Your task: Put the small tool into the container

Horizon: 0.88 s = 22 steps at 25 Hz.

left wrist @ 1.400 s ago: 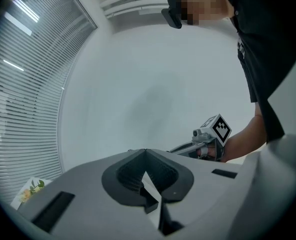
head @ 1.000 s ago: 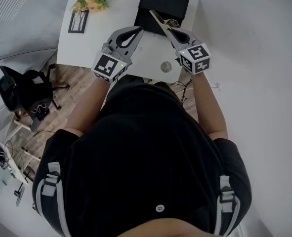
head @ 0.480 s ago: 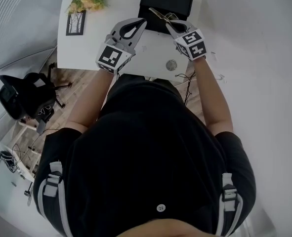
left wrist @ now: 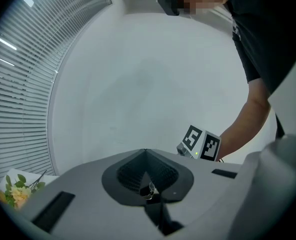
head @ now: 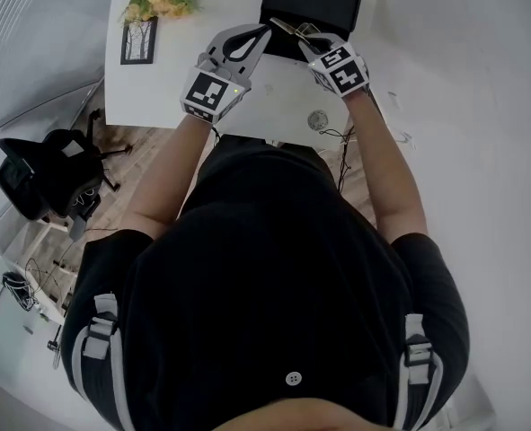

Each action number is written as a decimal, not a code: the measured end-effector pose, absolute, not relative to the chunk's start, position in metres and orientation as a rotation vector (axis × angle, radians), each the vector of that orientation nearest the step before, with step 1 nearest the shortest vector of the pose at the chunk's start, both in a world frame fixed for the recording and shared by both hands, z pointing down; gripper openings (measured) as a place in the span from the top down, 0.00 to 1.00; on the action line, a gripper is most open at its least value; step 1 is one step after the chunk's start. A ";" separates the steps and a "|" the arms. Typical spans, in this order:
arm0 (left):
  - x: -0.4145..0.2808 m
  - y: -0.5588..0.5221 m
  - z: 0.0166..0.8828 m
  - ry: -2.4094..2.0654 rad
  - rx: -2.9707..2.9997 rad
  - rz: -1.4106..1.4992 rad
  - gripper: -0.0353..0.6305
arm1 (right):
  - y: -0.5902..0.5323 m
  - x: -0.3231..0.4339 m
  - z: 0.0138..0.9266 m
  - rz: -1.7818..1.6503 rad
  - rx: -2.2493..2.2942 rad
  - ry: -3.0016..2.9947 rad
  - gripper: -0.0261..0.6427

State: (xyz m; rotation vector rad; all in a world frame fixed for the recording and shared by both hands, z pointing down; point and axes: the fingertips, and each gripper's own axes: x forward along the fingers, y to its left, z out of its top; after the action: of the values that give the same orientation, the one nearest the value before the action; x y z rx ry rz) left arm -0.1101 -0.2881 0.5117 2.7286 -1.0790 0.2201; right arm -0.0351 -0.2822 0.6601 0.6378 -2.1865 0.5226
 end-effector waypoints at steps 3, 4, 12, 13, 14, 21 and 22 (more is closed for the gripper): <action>-0.114 -0.290 0.518 -1.083 2.714 0.247 0.94 | -0.284 -0.040 0.673 0.528 0.619 -2.168 0.94; -0.115 -0.289 0.522 -1.083 2.705 0.261 0.94 | -0.284 -0.041 0.677 0.530 0.613 -2.163 0.94; -0.116 -0.293 0.522 -1.099 2.694 0.219 0.94 | -0.287 -0.048 0.709 0.561 0.578 -2.101 0.94; -0.117 -0.293 0.523 -1.099 2.690 0.220 0.94 | -0.288 -0.048 0.713 0.562 0.580 -2.096 0.93; -0.118 -0.293 0.524 -1.100 2.687 0.221 0.94 | -0.289 -0.048 0.715 0.566 0.585 -2.094 0.93; -0.119 -0.294 0.526 -1.106 2.681 0.224 0.94 | -0.301 -0.046 0.718 0.548 0.604 -2.079 0.90; -0.119 -0.294 0.526 -1.104 2.680 0.223 0.94 | -0.302 -0.047 0.717 0.543 0.603 -2.076 0.89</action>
State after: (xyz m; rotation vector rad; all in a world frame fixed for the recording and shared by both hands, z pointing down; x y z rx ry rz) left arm -0.1193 -0.2941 0.5259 2.6797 -1.1039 0.2229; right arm -0.0467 -0.3018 0.7171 0.6029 -2.0763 0.5427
